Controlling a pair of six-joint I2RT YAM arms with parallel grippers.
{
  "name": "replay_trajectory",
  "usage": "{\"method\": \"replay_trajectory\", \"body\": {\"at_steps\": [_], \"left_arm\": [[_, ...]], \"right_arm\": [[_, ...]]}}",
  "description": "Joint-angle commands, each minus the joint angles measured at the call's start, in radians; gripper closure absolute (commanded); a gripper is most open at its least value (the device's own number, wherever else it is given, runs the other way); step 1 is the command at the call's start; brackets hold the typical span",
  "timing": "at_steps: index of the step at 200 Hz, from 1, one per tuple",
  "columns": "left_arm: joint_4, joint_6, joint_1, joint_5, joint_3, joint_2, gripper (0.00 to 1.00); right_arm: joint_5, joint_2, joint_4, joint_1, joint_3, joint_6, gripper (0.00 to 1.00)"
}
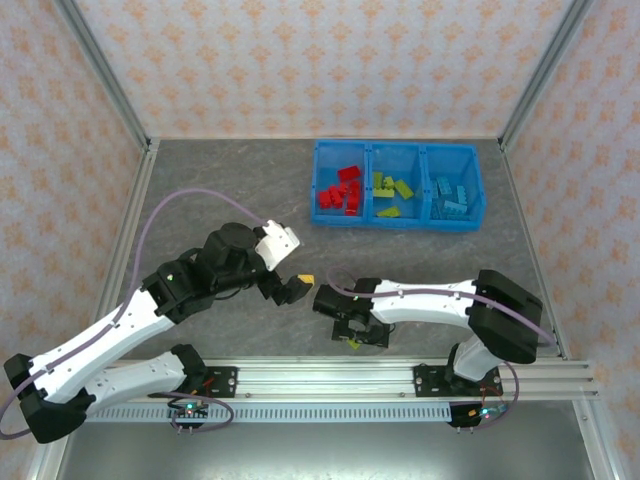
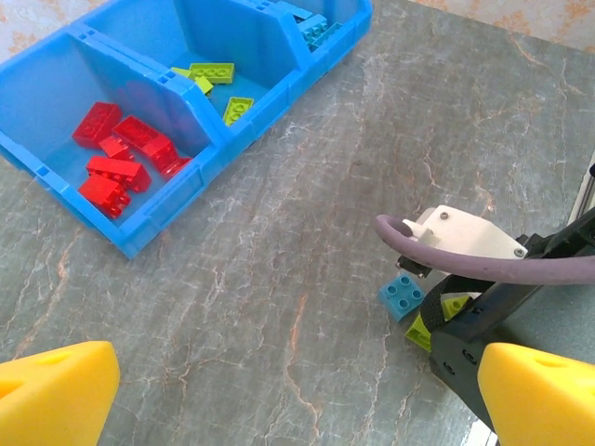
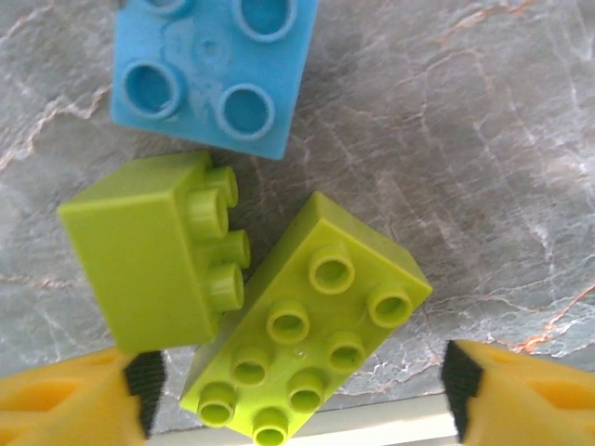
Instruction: Sort the legos into containers by color
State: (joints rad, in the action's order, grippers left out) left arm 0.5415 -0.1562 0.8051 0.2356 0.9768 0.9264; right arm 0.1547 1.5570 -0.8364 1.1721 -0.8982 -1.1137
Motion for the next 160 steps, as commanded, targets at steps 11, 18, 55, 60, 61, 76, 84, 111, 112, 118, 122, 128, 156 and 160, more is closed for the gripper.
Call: {"method": "replay_trajectory", "body": {"at_steps": [11, 18, 55, 60, 61, 76, 84, 111, 112, 118, 122, 128, 156, 160], "left_arm": [[-0.011, -0.010, 0.004, 0.033, -0.022, -0.006, 0.00], [-0.005, -0.017, 0.004, 0.040, -0.026, -0.010, 0.00], [-0.015, -0.076, 0.004, 0.118, -0.079, -0.054, 0.00], [-0.013, -0.088, 0.005, 0.130, -0.086, -0.057, 0.00], [-0.012, -0.090, 0.004, 0.132, -0.087, -0.058, 0.00], [0.009, -0.135, 0.004, 0.180, -0.100, -0.058, 0.00], [0.024, -0.156, 0.005, 0.201, -0.105, -0.054, 0.00], [0.041, -0.183, 0.006, 0.235, -0.111, -0.046, 0.00], [0.040, -0.183, 0.006, 0.236, -0.110, -0.046, 0.00], [0.038, -0.183, 0.006, 0.240, -0.112, -0.047, 0.00], [0.036, -0.183, 0.006, 0.243, -0.112, -0.047, 0.00], [0.032, -0.182, 0.008, 0.248, -0.110, -0.047, 0.00], [-0.011, -0.148, 0.014, 0.260, -0.115, -0.046, 0.00], [-0.019, -0.140, 0.017, 0.259, -0.116, -0.045, 0.00]], "right_arm": [[-0.049, -0.009, -0.015, 0.001, 0.046, -0.039, 0.31], [-0.049, -0.017, -0.015, -0.003, 0.060, -0.043, 0.32], [-0.060, -0.100, -0.005, -0.029, 0.135, -0.047, 0.54], [-0.061, -0.113, -0.003, -0.036, 0.145, -0.045, 0.57], [-0.061, -0.116, -0.002, -0.036, 0.147, -0.044, 0.58], [-0.067, -0.159, -0.001, -0.059, 0.171, -0.032, 0.66], [-0.073, -0.179, -0.007, -0.073, 0.178, -0.023, 0.70], [-0.111, -0.240, -0.055, -0.119, 0.175, 0.017, 0.77], [-0.114, -0.243, -0.059, -0.121, 0.173, 0.018, 0.77], [-0.131, -0.258, -0.080, -0.133, 0.161, 0.031, 0.78], [-0.144, -0.269, -0.093, -0.141, 0.151, 0.040, 0.78], [-0.165, -0.287, -0.118, -0.156, 0.134, 0.058, 0.78], [-0.221, -0.366, -0.171, -0.309, 0.023, 0.204, 0.78], [-0.224, -0.368, -0.168, -0.340, 0.003, 0.228, 0.78]]}}
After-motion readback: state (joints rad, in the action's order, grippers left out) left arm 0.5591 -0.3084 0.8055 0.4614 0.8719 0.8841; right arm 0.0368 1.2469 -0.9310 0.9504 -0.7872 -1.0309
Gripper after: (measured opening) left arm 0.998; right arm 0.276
